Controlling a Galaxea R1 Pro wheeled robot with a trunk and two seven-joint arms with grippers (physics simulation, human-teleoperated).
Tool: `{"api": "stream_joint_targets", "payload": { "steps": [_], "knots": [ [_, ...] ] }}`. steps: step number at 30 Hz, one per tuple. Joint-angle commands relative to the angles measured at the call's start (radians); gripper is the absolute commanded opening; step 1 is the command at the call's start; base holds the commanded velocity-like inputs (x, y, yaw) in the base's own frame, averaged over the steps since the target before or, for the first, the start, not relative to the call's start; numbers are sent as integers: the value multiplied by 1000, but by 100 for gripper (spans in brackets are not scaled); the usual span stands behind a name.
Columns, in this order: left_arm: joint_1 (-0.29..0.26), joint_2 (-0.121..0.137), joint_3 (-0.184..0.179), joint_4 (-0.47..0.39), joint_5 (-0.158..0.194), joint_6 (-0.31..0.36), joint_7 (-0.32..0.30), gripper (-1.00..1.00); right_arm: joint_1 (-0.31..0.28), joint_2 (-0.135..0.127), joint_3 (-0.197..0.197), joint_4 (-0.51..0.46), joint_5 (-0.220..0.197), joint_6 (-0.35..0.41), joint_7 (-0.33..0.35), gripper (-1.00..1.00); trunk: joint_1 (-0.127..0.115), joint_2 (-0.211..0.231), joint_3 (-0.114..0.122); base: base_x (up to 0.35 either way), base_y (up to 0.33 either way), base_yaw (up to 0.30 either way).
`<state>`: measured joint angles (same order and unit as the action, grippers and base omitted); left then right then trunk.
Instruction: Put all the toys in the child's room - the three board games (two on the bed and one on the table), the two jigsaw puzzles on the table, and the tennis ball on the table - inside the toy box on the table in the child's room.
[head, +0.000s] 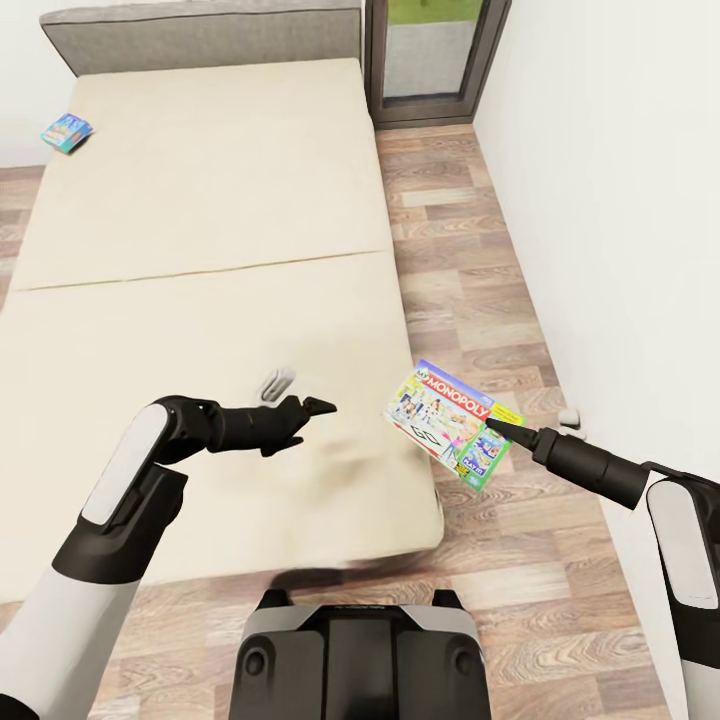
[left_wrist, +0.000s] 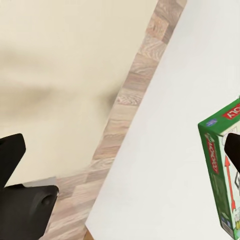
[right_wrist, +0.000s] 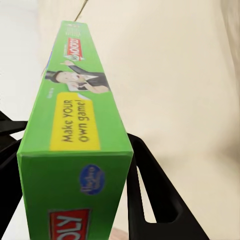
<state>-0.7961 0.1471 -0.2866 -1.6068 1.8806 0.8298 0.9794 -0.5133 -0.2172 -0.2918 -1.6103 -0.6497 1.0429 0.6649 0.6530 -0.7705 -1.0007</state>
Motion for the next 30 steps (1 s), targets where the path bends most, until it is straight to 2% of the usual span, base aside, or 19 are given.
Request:
{"api": "stream_joint_targets", "payload": {
  "steps": [1,8,11,13,14,17,18,22,23,26,27,30],
  "knots": [
    [-1,0,-1,-1,9,-1,10,100,-1,0,-1,0,6,4,7,-100,-4,7,4,0,0,0],
    [27,1,0,-1,-11,-1,-7,100,-1,0,-1,0,6,4,7,-100,-30,56,37,0,0,0],
    [77,2,1,-1,-50,-2,-59,100,-1,-3,-1,0,6,4,7,-100,-42,77,52,0,0,0],
    [123,2,4,-1,-92,-3,-121,100,0,-5,-1,0,6,4,7,-100,-50,91,61,0,0,0],
    [123,2,4,-1,-92,-3,-121,100,0,-5,-1,0,6,4,7,-100,-53,98,66,0,0,0],
    [192,3,29,-1,-166,-4,-247,100,1,-8,-2,0,6,4,7,-100,-65,119,80,0,0,0],
    [192,3,29,-1,-166,-4,-247,100,1,-8,-2,0,6,4,7,-100,-69,126,85,0,0,0],
    [278,3,80,-1,-243,-4,-428,100,2,-11,-5,0,6,4,7,-100,-84,154,104,0,0,0],
    [278,3,80,-1,-243,-4,-428,100,2,-11,-5,0,6,4,7,-100,-88,161,108,0,0,0],
    [330,5,111,-1,-275,-4,-540,100,3,-11,-6,0,6,4,8,-100,-99,182,123,0,0,0],
    [330,5,111,-1,-275,-4,-540,100,3,-11,-6,0,6,4,8,-100,-103,189,127,0,0,0],
    [374,7,128,-1,-292,-4,-624,100,11,-11,-8,0,5,4,8,-100,-115,210,142,0,0,0]
  ]
}}
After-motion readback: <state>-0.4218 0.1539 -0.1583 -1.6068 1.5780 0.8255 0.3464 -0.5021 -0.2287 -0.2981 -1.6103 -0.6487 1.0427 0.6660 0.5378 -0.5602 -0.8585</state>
